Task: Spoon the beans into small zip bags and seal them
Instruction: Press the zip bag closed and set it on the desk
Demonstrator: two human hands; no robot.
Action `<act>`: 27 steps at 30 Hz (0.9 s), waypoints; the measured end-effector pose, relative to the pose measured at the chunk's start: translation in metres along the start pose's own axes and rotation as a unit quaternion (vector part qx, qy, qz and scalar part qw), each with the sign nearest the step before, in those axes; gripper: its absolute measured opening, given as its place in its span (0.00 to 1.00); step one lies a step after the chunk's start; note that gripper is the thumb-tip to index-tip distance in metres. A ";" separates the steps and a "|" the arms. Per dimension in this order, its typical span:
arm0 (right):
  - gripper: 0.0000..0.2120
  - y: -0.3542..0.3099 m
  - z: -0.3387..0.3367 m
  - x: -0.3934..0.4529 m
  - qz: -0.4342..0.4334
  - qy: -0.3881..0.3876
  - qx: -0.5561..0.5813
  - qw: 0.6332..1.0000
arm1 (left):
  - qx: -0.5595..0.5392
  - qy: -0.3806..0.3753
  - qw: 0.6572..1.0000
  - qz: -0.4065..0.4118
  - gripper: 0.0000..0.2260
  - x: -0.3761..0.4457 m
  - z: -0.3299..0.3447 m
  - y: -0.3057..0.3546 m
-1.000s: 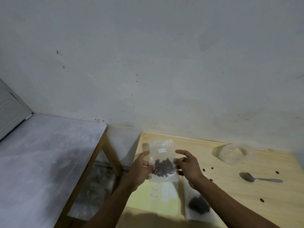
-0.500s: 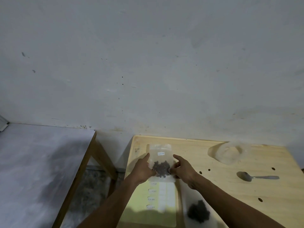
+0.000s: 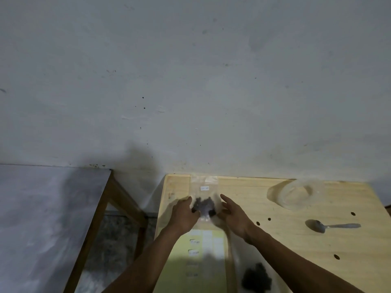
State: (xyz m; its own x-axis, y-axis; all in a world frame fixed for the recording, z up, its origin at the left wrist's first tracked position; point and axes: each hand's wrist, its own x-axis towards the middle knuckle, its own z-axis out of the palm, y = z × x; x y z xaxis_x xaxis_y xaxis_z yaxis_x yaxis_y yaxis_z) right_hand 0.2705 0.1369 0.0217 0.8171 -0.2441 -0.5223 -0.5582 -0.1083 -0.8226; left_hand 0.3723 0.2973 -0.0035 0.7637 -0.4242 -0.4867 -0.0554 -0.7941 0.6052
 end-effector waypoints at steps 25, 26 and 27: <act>0.15 0.081 -0.054 -0.115 0.069 0.122 -0.245 0.959 | -0.135 -0.217 0.965 -0.050 0.29 -0.087 0.081 0.047; 0.14 0.079 -0.053 -0.118 0.070 0.144 -0.213 0.964 | -0.131 -0.209 0.968 -0.045 0.29 -0.088 0.081 0.046; 0.12 0.076 -0.052 -0.120 0.072 0.166 -0.158 0.971 | -0.126 -0.199 0.971 -0.039 0.28 -0.090 0.081 0.046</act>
State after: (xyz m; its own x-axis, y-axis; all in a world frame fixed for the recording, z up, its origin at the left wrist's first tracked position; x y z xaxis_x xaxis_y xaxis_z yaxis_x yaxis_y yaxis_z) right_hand 0.1226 0.1082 0.0339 0.6647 -0.5698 -0.4833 -0.7228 -0.3266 -0.6090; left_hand 0.2491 0.2643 0.0171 0.4476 -0.5421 -0.7112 0.1903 -0.7194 0.6680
